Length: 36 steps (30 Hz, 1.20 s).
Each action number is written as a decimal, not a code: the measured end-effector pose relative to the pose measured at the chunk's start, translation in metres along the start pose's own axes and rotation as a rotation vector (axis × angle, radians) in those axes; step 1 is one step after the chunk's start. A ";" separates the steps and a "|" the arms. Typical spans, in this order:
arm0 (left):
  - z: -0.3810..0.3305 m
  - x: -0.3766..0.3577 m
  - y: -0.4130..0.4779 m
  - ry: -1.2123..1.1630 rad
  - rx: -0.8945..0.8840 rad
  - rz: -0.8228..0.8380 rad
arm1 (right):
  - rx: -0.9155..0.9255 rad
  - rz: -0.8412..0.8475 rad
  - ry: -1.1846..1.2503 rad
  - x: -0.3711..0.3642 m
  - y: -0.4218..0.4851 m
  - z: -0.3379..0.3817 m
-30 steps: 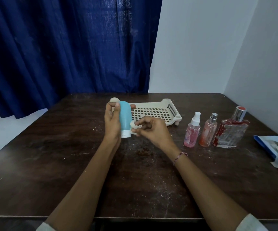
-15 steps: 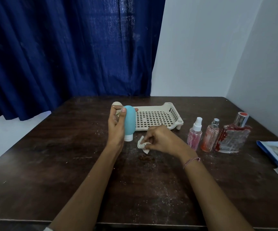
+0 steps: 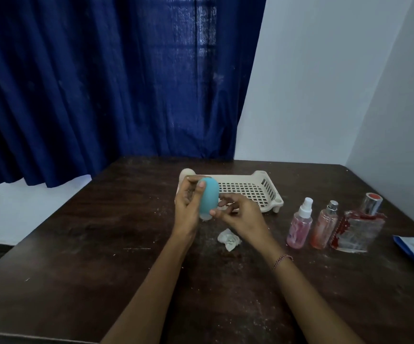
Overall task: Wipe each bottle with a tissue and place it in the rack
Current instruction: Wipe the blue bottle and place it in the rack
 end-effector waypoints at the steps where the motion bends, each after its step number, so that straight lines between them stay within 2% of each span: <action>1: 0.000 0.001 0.000 0.004 -0.005 -0.004 | -0.012 -0.005 0.022 -0.003 0.002 0.002; 5: -0.001 0.005 0.002 -0.042 0.022 -0.032 | -0.011 -0.077 0.030 -0.003 0.014 0.006; 8: -0.001 0.005 0.003 -0.040 0.043 -0.036 | 0.030 -0.061 -0.036 -0.005 0.022 0.006; 16: 0.008 0.011 0.007 0.192 0.074 -0.095 | 0.116 -0.212 -0.099 -0.001 0.034 -0.007; 21: 0.015 0.012 0.007 0.288 0.088 -0.142 | 0.040 -0.213 -0.114 -0.004 0.045 -0.015; 27: 0.025 0.013 0.007 0.463 0.097 -0.126 | -0.079 -0.132 -0.141 -0.017 0.057 -0.029; 36: 0.030 0.009 0.009 0.493 0.130 -0.108 | -0.122 -0.138 -0.124 -0.021 0.065 -0.038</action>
Point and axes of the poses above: each hand's wrist, its own y-axis towards the middle knuckle, its own x-axis out of the back of the hand, z = x × y, the point moved 5 cm from there along y, towards the middle knuckle, and after that the axes turned 2 degrees about -z, right-handed, at the moved point
